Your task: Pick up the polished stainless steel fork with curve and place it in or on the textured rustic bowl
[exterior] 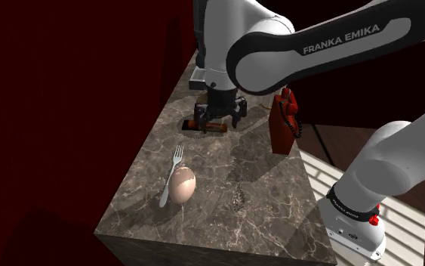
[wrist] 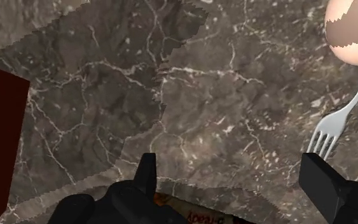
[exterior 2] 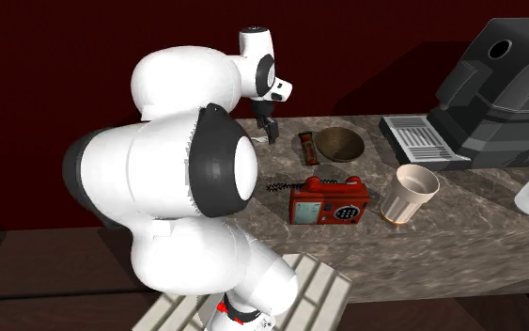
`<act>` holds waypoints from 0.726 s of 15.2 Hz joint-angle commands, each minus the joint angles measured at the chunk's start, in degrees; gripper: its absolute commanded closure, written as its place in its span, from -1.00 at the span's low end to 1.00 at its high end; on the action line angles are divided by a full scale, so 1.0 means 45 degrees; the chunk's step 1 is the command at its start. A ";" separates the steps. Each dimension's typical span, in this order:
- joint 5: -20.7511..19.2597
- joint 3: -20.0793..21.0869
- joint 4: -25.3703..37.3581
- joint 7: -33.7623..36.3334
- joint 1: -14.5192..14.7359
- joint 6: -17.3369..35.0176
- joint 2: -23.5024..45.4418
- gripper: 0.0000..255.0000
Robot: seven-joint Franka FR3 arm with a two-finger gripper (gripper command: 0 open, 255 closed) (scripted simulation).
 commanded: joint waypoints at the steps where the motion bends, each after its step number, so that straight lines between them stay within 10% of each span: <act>1: -0.0283 0.0669 0.0473 0.1329 -0.0330 0.0558 0.1074 -1.00; 11: -0.4385 0.2377 0.3720 0.8663 -0.0669 0.2077 0.7273 -1.00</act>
